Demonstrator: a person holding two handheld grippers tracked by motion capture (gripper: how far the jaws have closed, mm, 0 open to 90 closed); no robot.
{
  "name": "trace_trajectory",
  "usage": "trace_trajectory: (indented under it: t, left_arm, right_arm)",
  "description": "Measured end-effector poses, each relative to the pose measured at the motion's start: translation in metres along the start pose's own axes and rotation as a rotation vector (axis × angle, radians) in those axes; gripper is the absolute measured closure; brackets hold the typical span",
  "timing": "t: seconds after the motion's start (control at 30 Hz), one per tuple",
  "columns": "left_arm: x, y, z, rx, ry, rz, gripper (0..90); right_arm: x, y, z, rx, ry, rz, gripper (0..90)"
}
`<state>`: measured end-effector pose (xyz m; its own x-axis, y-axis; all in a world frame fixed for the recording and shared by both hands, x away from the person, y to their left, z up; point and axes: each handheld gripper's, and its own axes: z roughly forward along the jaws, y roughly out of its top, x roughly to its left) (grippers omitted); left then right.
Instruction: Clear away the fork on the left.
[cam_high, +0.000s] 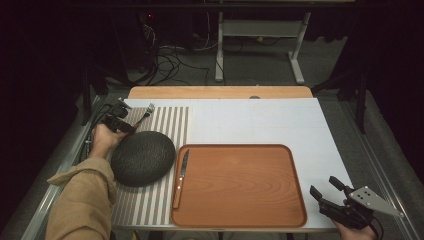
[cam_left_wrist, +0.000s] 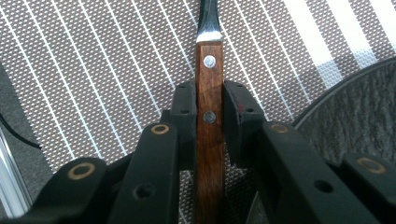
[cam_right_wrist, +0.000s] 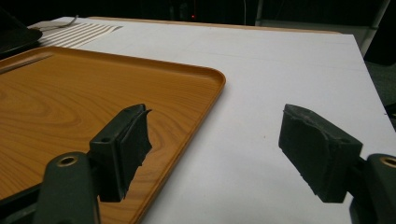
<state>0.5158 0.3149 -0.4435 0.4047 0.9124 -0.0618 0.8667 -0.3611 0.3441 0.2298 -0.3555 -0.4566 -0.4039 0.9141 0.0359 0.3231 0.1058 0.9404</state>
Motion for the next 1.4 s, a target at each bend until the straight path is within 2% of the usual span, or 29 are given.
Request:
trace_trajectory:
  t: [0.23,0.43,0.63,0.8,1.1,1.4]
  left_arm:
    - [0.001,-0.002,-0.002,0.014,0.004,0.008,72.5]
    - [0.002,-0.005,-0.002,-0.004,-0.003,-0.001,72.5]
    - [0.0,-0.006,-0.002,-0.016,0.018,0.011,72.5]
    - [0.002,-0.009,-0.003,-0.024,0.037,-0.001,72.6]
    - [0.003,-0.013,-0.006,-0.022,0.044,-0.011,72.5]
    - [0.011,-0.021,-0.015,-0.037,0.049,-0.03,72.5]
  right_arm:
    - [0.0,0.0,0.0,0.003,-0.001,-0.004,25.0]
    - [0.001,0.0,0.0,0.003,-0.003,-0.002,25.0]
    - [0.001,0.0,0.002,0.004,-0.002,-0.004,25.0]
    - [0.001,0.001,0.002,0.005,0.001,-0.004,25.0]
    - [0.001,0.001,0.002,0.005,0.003,-0.004,25.0]
    - [0.001,0.001,0.003,0.006,0.003,-0.004,25.0]
